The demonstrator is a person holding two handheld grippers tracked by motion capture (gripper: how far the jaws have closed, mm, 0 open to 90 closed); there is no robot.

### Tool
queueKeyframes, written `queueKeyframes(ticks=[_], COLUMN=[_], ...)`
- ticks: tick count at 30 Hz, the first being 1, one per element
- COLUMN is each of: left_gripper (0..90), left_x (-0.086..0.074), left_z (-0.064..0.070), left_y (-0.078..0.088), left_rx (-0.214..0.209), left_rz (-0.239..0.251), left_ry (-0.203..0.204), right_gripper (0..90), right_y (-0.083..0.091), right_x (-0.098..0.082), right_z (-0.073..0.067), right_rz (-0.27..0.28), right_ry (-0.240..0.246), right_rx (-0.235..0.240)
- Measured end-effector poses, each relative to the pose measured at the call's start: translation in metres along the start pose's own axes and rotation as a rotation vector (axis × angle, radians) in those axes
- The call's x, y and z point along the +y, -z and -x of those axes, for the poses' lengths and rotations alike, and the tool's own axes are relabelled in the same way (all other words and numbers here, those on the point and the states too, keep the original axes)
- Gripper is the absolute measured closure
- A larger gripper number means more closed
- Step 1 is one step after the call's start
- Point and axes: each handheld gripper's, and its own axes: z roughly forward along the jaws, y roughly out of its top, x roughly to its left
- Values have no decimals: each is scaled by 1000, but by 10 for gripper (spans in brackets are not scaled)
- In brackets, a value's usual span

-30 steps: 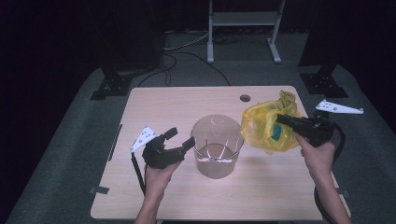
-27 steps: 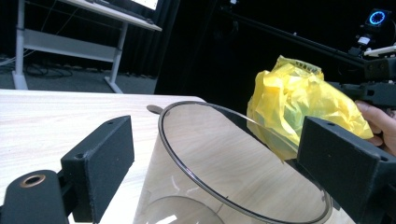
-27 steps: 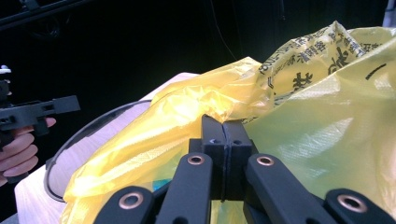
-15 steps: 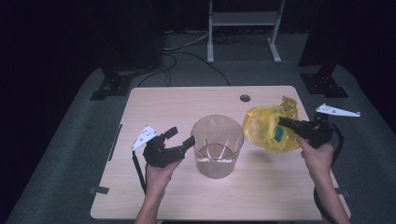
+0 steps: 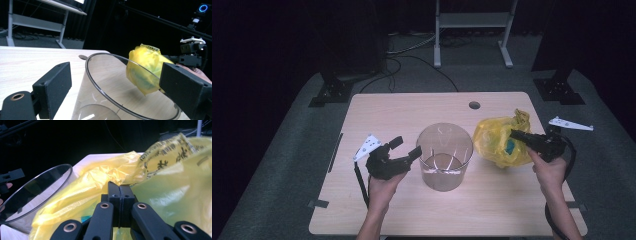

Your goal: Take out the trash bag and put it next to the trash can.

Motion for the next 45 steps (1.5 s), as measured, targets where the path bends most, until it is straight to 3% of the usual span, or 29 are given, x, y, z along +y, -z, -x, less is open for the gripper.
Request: queueKeyframes(ticks=[8,18,21,32,37,45], left_gripper=[97,97,97,97,97,97], left_x=[0,0,0,1,1,0], left_z=[0,0,1,1,0,1], left_y=[1,2,2,6,7,6], left_rx=[-1,2,0,5,8,3], left_rz=[0,0,-1,4,6,3], left_ry=[-2,-3,-4,-5,-4,4], right_gripper=[900,900,881,756,629,527], right_y=[-9,-30,-32,-31,-28,-14], right_x=[-7,-21,-25,-28,-26,-21], right_z=[3,1,1,-2,-4,-5], right_rz=[-9,-61,-64,-75,-78,-38], right_ry=[-15,22,26,34,29,34], right_rx=[-19,-46,-34,-26,-32,-47])
